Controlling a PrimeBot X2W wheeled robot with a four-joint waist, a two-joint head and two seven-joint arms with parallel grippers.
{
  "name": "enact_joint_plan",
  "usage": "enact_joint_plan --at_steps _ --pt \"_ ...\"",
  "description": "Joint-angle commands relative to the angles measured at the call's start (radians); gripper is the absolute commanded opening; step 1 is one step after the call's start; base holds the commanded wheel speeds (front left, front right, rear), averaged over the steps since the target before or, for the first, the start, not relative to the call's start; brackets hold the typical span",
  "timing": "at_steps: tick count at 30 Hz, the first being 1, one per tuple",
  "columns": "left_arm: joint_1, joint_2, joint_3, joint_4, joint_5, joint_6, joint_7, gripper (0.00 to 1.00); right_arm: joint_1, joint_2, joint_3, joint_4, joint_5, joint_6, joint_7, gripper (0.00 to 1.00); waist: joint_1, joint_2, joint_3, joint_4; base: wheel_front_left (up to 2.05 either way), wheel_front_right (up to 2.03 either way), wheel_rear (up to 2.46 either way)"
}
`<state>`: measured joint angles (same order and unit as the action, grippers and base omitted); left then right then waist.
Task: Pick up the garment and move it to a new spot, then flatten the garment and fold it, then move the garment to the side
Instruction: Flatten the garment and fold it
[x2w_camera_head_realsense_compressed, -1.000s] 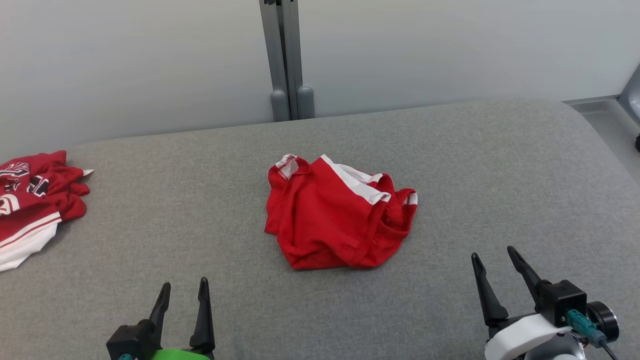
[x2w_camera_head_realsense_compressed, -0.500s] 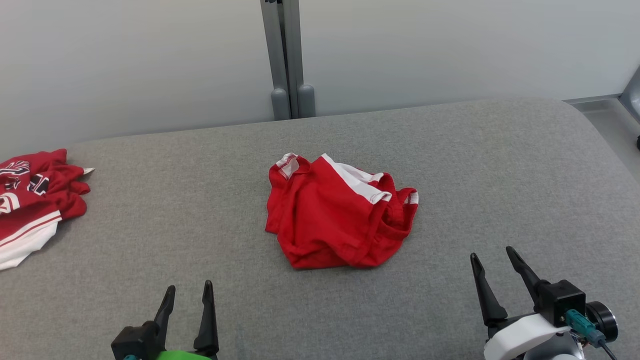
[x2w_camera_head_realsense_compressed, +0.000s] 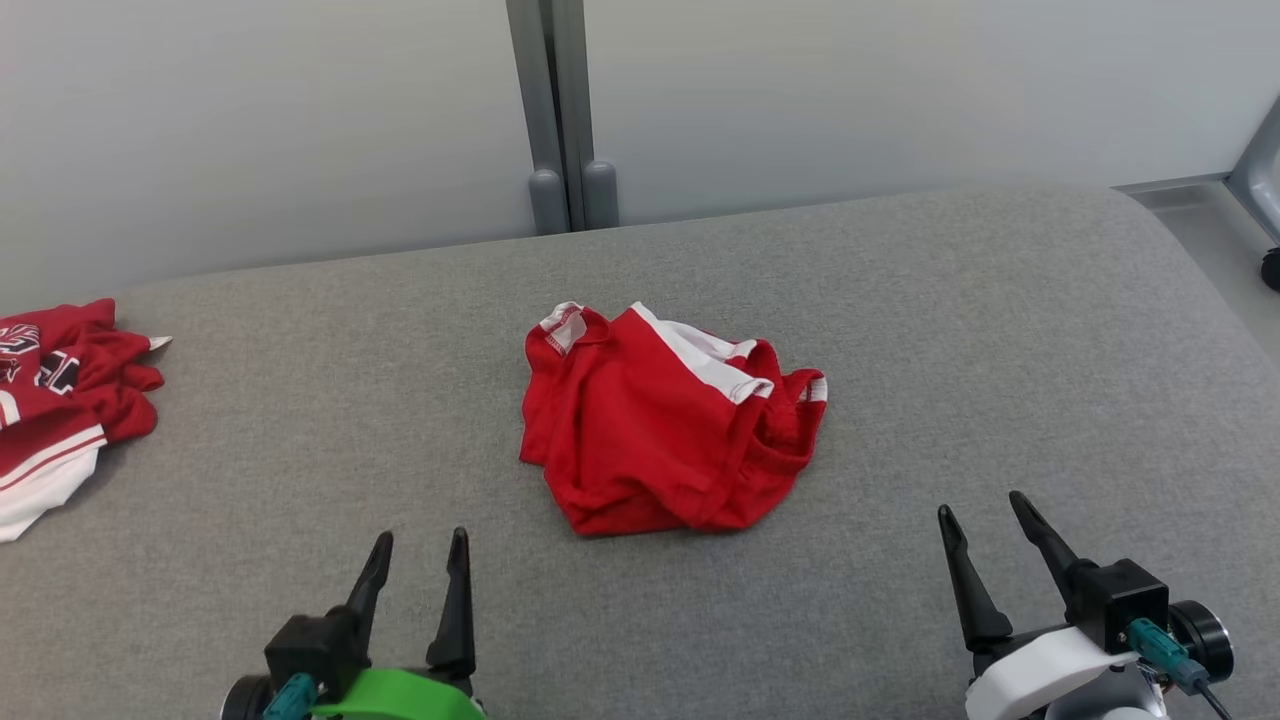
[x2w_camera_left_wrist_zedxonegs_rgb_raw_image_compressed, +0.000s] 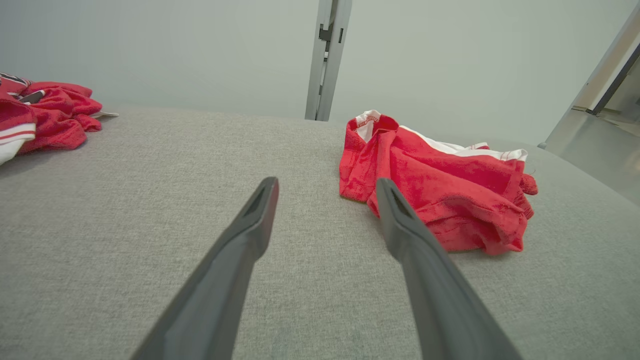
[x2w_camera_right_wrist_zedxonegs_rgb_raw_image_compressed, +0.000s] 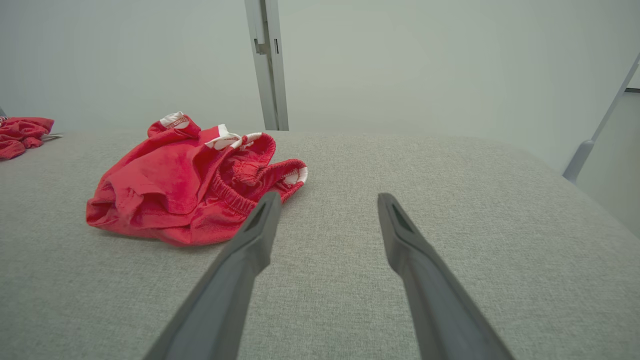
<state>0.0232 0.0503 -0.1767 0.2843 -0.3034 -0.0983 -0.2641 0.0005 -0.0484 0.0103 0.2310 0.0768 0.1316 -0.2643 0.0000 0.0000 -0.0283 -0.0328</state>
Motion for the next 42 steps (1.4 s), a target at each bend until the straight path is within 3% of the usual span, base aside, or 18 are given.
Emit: enact_joint_plan --at_steps 1,6,12,20,26,37,38,39,40,42 --pt "-0.036 0.0 -0.017 -0.001 0.008 -0.007 -0.001 1.0 -0.005 -0.004 0.001 -0.004 -0.006 -0.002 0.0 1.0 0.0 0.0 0.007 -0.008 0.0 0.0 0.0" --pt "-0.149 0.0 -0.128 0.035 0.017 -0.018 -0.001 1.0 -0.015 -0.004 0.009 -0.004 -0.012 -0.002 0.0 1.0 0.0 0.0 0.03 -0.032 0.0 0.0 0.0" --pt "-0.339 0.002 -0.33 0.151 -0.038 -0.025 0.0 1.0 -0.05 -0.003 0.032 -0.011 -0.014 -0.002 0.0 1.0 0.0 0.0 0.097 -0.089 0.0 0.0 0.0" --pt "-0.559 0.003 -0.495 0.352 -0.111 0.002 0.029 1.0 -0.112 -0.004 0.058 -0.019 0.003 -0.002 0.0 1.0 0.0 0.0 0.211 -0.175 0.0 0.0 0.0" --pt "-0.663 0.003 -0.564 0.469 -0.158 0.02 0.028 1.0 -0.139 -0.003 0.055 -0.019 0.015 -0.002 0.0 1.0 0.0 0.0 0.26 -0.211 0.0 0.0 0.0" --pt "-0.728 0.003 -0.571 0.55 -0.234 0.069 -0.002 1.0 -0.149 -0.003 0.034 -0.021 0.031 -0.002 0.0 1.0 0.0 0.0 0.271 -0.202 0.0 0.0 0.0" --pt "-0.729 0.003 -0.569 0.549 -0.236 0.071 -0.002 0.93 -0.149 -0.003 0.035 -0.021 0.033 -0.002 0.0 1.0 0.0 0.0 0.271 -0.199 0.0 0.0 0.0" --pt "-0.73 0.003 -0.566 0.543 -0.237 0.073 -0.001 0.79 -0.15 -0.004 0.036 -0.021 0.033 -0.002 0.0 1.0 0.0 0.0 0.27 -0.196 0.0 0.0 0.0" --pt "-0.73 0.002 -0.561 0.532 -0.235 0.075 -0.002 0.5 -0.151 -0.004 0.037 -0.021 0.034 -0.002 0.0 1.0 0.0 0.0 0.27 -0.193 0.0 0.0 0.0" --pt "-0.723 0.002 -0.55 0.511 -0.227 0.082 -0.002 0.16 -0.153 -0.004 0.039 -0.021 0.035 -0.002 0.0 1.0 0.0 0.0 0.269 -0.189 0.0 0.0 0.0"
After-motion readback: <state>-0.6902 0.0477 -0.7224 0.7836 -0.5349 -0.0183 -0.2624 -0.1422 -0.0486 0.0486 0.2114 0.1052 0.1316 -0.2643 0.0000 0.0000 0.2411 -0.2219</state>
